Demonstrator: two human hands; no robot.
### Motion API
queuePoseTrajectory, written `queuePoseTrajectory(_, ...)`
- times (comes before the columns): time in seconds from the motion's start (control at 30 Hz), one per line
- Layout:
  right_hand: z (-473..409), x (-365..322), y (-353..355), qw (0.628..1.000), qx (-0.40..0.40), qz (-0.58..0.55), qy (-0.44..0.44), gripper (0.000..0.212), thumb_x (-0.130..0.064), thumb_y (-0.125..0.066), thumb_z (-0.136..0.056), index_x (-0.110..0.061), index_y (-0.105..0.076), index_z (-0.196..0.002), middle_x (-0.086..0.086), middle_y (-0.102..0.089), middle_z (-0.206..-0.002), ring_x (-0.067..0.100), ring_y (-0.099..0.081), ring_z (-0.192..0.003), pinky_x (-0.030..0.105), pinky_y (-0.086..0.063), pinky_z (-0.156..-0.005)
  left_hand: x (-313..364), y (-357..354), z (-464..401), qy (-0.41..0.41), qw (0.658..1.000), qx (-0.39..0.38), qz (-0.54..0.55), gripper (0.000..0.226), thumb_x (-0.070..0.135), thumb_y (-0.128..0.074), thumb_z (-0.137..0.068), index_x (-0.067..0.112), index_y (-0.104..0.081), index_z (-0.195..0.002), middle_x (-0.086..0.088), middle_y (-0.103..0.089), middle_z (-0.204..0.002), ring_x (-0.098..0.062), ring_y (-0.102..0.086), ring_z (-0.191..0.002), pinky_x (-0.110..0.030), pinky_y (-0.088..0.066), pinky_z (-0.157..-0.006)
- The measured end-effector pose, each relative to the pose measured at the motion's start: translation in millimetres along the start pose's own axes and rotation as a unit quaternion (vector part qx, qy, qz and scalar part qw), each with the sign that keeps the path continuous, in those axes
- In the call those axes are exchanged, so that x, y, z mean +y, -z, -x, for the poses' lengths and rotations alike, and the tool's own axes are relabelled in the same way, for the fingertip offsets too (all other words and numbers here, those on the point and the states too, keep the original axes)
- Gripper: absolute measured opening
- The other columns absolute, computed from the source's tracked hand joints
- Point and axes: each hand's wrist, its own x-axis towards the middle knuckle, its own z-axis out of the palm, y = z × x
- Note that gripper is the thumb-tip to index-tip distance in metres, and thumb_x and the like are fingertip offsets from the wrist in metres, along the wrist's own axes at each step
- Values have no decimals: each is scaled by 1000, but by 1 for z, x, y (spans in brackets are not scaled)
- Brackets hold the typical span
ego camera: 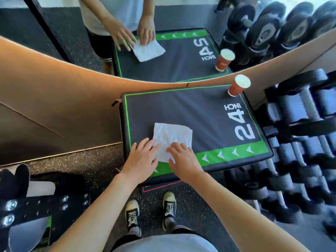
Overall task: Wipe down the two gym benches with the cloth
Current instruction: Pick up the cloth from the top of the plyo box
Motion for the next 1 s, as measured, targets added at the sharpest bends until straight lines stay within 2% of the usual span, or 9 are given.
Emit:
queuePoseTrajectory(0.17,28,6,-1,1000,15,-11,-14,36,-29,-57,-97,-19,-57,-132,1,-49,-134,27,-52,-115,44,-48,-93,10,-19,1,-17,999,-22,15,52,30,-52,-106,28,-44,-157,6,-32,-167,-23,-26,-155,-55,-28,-123)
queuePoseTrajectory(0.3,24,7,-1,988,84,-39,-121,43,-36,-57,-96,-18,-53,-136,5,-45,-144,30,-46,-123,45,-49,-95,10,-20,6,-18,999,-11,36,50,28,-54,-104,26,-48,-154,4,-40,-162,-22,-35,-150,-53,-33,-121)
queuePoseTrajectory(0.4,7,6,-3,986,59,-31,-154,50,-35,-55,-97,-17,-43,-142,6,-36,-152,30,-41,-129,44,-46,-99,12,-22,13,-25,998,1,53,47,25,-58,-102,24,-54,-149,2,-47,-158,-22,-41,-146,-49,-35,-121)
queuePoseTrajectory(0.47,-6,6,-4,991,35,-6,-130,50,-25,-53,-96,-17,-40,-143,5,-32,-154,30,-39,-133,44,-44,-100,13,-23,19,-33,997,16,65,44,22,-60,-100,23,-59,-145,2,-53,-152,-22,-46,-142,-45,-37,-120)
queuePoseTrajectory(0.57,-22,10,-6,998,17,-11,-67,61,-7,-46,-91,-15,-37,-151,5,-28,-162,29,-25,-149,42,-32,-116,12,-24,25,-42,996,29,75,43,22,-60,-100,22,-61,-143,3,-57,-146,-21,-50,-137,-41,-39,-118)
queuePoseTrajectory(0.67,-36,16,2,999,9,-31,-22,65,-1,-43,-91,-17,-39,-154,3,-27,-166,24,-17,-155,41,-22,-122,7,-24,29,-51,995,31,73,43,24,-57,-102,24,-59,-144,6,-54,-146,-18,-47,-137,-38,-38,-118)
queuePoseTrajectory(0.77,-41,14,2,997,44,-41,-52,56,-25,-50,-99,-17,-38,-153,6,-26,-165,28,-18,-154,50,-27,-118,-2,-21,33,-38,995,55,79,41,24,-58,-102,23,-62,-142,6,-56,-143,-18,-49,-134,-39,-41,-116)
queuePoseTrajectory(0.87,-44,0,-9,994,0,-17,-111,84,-68,-41,-96,-19,-17,-160,10,-9,-169,33,-8,-155,54,-20,-122,-11,-17,36,-10,995,68,73,43,24,-59,-102,21,-61,-145,5,-55,-145,-18,-48,-137,-40,-40,-118)
queuePoseTrajectory(1.0,-48,-8,-25,992,-1,27,-122,98,-82,-32,-90,-20,-11,-162,10,-2,-170,35,-4,-155,57,-16,-122,-20,-8,39,11,995,78,67,43,23,-59,-102,20,-61,-145,4,-54,-145,-18,-48,-138,-40,-39,-118)
